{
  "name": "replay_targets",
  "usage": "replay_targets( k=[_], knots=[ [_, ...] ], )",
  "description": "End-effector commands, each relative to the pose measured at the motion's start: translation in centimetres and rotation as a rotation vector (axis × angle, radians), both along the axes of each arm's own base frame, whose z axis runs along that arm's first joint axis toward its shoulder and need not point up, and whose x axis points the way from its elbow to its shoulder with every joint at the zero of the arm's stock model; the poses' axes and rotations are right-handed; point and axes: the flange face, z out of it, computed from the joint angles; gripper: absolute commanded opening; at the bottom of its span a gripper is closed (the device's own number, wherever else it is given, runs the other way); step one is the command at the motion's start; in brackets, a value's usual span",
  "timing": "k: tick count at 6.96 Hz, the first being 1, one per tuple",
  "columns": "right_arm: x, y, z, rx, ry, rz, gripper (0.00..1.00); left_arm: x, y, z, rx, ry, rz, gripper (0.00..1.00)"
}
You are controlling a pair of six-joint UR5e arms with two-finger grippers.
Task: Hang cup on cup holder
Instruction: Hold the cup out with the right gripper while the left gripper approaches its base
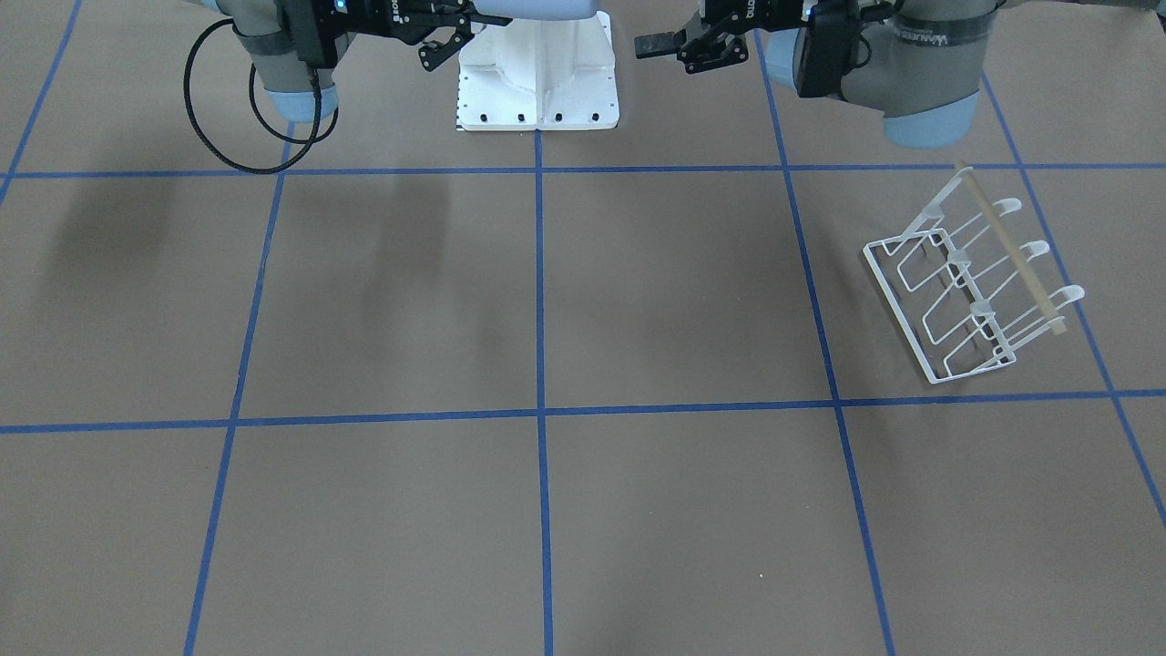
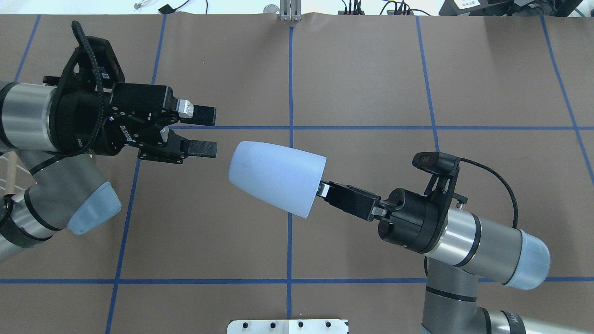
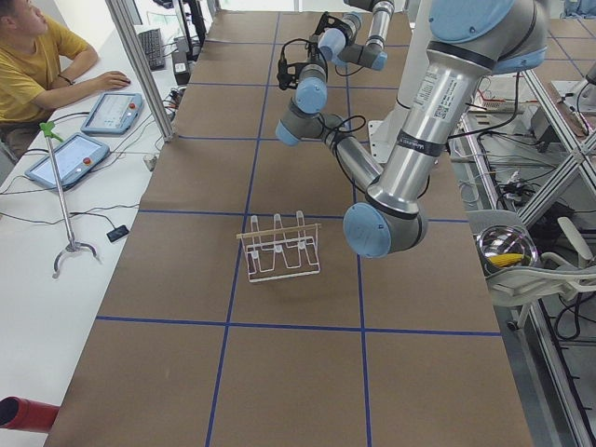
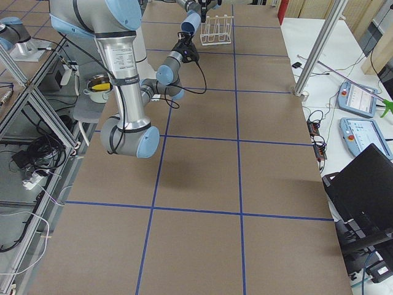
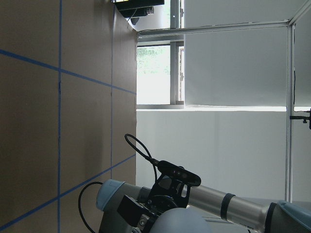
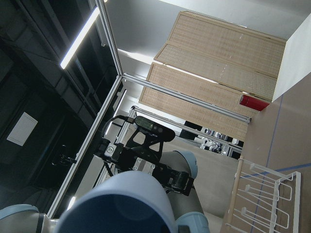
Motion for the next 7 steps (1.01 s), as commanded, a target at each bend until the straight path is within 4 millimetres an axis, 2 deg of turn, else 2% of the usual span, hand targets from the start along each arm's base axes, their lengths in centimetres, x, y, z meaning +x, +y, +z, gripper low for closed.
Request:
replay_targets(
  k=[1,5,6,7],
  knots=[
    [-0.4,0.0,0.1,-0.002,0.006,0.003,0.00,0.1,0.2,-0.1,-0.017,0.003,0.018,0.97],
    [-0.5,0.0,0.2,-0.002,0.008,0.003,0.00,0.1,0.3,-0.1,-0.019,0.004,0.020,0.97],
    [-0.7,-0.1,-0.3,-0.002,0.001,0.004,0.00,0.3,0.3,-0.3,-0.031,0.017,0.011,0.97],
    [-1.1,-0.2,-1.2,0.001,-0.002,0.005,0.00,1.4,1.0,-0.4,-0.043,0.030,0.020,0.97]
  ],
)
